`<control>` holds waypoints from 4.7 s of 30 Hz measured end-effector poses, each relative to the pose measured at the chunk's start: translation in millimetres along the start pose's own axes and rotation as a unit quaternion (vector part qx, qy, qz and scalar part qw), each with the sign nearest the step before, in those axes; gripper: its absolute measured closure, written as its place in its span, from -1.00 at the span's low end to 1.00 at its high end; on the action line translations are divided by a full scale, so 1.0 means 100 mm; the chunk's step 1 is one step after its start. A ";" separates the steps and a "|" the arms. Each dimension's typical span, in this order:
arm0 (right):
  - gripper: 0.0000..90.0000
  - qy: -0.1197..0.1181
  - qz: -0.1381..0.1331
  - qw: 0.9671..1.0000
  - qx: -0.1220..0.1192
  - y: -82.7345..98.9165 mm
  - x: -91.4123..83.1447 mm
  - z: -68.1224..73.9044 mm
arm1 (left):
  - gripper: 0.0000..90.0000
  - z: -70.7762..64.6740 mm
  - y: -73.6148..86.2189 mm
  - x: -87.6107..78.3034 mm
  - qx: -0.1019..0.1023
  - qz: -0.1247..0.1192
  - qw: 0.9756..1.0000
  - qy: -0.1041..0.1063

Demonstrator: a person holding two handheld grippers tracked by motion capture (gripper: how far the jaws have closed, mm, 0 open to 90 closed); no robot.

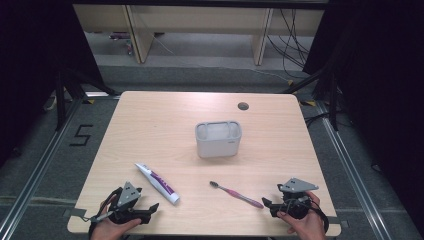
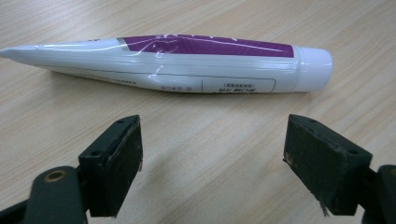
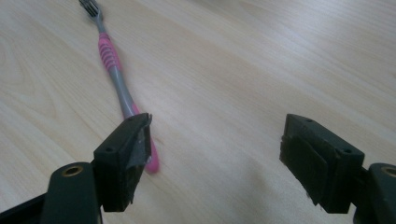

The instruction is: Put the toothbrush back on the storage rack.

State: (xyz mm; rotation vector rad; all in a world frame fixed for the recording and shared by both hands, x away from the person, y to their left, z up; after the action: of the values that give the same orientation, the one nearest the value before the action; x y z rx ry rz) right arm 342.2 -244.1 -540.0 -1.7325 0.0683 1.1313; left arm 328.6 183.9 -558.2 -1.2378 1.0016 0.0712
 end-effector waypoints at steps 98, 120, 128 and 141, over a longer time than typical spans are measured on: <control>0.78 -0.116 0.255 0.933 -0.225 -0.62 0.66 0.61 | -0.57 0.01 0.01 0.02 0.001 0.002 1.000 -0.005; 0.87 -0.114 0.304 0.917 -0.231 -0.63 0.67 0.57 | -0.57 0.01 0.01 0.01 0.004 0.004 1.000 -0.002; 0.87 -0.118 0.308 0.908 -0.257 -0.64 0.69 0.58 | -0.57 0.01 0.00 0.00 0.002 0.003 1.000 -0.004; 0.87 -0.136 0.225 0.940 -0.216 -0.79 0.48 0.45 | -0.57 0.02 0.00 0.00 0.003 0.003 1.000 -0.005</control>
State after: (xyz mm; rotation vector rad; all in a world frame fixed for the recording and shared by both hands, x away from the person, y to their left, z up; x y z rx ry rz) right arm 381.3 -151.5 -519.8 -1.9781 0.0489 1.8250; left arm 329.7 185.6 -558.1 -1.2279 0.9959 0.0790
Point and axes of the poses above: each handheld gripper's, and its own axes: x roughly forward along the jaws, y roughly out of its underside, z roughly to its left, the point moved 7 cm from there along x, roughly forward along the jaws, and after that the axes turned 3 degrees about -x, right-handed, at the moved point
